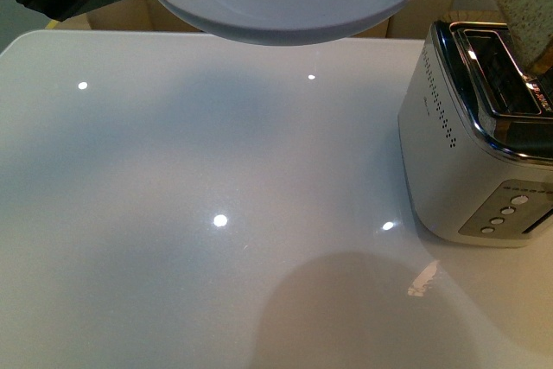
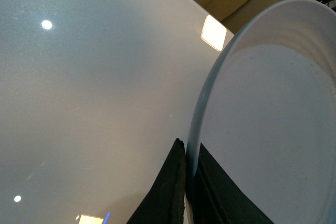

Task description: Left arm holds plate, right arm toasts bread

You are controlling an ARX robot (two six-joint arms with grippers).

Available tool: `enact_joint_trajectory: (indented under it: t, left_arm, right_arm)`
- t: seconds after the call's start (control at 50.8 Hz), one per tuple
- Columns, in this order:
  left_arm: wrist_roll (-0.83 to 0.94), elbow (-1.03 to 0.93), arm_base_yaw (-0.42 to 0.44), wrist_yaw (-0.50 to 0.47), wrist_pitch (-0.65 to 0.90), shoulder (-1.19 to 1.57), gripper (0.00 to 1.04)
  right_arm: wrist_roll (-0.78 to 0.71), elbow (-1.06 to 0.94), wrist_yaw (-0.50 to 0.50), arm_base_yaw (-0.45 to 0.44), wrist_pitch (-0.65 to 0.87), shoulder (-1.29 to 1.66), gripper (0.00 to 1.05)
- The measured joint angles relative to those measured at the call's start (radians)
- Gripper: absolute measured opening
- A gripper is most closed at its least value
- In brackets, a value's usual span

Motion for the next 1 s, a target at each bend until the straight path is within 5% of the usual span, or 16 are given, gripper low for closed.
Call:
enact_joint_trajectory:
  t: [1.003]
  left_arm:
    - [0.000,0.000,0.000,0.000,0.000,0.000,0.03]
  right_arm:
    - [0.033,-0.036,-0.002,0.013,0.016,0.079,0.03]
